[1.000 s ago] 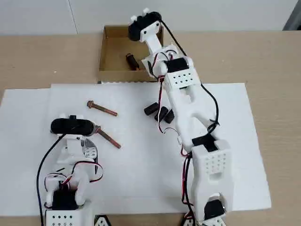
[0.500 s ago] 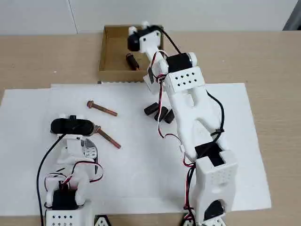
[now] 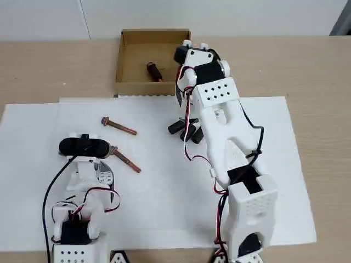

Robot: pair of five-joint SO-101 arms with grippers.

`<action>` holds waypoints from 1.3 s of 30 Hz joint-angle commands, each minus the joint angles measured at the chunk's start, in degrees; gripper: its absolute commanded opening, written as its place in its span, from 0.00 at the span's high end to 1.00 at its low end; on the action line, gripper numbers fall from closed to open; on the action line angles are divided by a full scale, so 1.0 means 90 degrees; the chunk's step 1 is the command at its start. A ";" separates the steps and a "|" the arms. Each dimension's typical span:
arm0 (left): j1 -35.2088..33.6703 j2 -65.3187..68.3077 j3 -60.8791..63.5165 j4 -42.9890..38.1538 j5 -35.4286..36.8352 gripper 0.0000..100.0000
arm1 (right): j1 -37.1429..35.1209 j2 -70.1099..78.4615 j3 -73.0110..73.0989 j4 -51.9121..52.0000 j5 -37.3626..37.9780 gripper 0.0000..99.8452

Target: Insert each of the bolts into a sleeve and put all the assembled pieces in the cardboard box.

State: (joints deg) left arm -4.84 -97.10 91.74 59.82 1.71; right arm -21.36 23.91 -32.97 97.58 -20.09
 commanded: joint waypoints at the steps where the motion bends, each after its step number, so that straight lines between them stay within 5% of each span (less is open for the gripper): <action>1: -0.0039 -0.0068 -0.0015 -0.0137 -0.0049 0.99 | 0.0103 -0.0396 -0.0274 0.0083 -0.0420 0.99; 13: -0.0039 -0.0068 -0.0015 -0.0137 -0.0049 0.99 | 0.0513 0.0278 0.0137 0.0054 -0.0899 0.89; 39: -0.0039 -0.0068 -0.0015 -0.0137 -0.0049 0.99 | 0.0210 0.1509 0.0098 -0.0435 -0.0889 0.89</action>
State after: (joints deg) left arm -4.84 -97.10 91.74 59.82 1.71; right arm -19.43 37.71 -31.47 94.59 -27.74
